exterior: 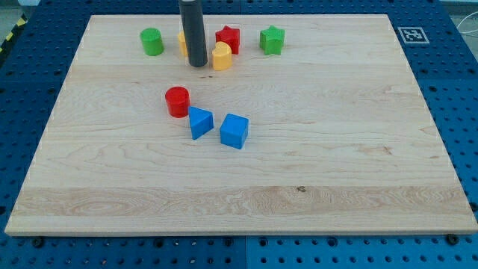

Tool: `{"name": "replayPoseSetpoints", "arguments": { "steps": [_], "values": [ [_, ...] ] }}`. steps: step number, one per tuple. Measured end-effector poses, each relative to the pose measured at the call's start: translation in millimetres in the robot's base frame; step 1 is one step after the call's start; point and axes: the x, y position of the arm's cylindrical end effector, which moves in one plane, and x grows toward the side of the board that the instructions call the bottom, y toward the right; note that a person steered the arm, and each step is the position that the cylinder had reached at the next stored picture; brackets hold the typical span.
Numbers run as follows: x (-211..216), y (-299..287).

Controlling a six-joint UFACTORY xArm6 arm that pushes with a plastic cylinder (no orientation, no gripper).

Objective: Move the red circle towards the yellow heart

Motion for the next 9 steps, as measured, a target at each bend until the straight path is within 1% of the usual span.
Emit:
{"name": "replayPoseSetpoints", "arguments": {
  "steps": [2,4,5,6,7,8,9],
  "values": [
    [-1.2,42.1],
    [3.3,42.9],
    [20.9,1.1],
    [35.7,-61.0],
    [106.3,-67.8],
    [135.1,-49.8],
    [124.9,-36.6]
  ]
}}
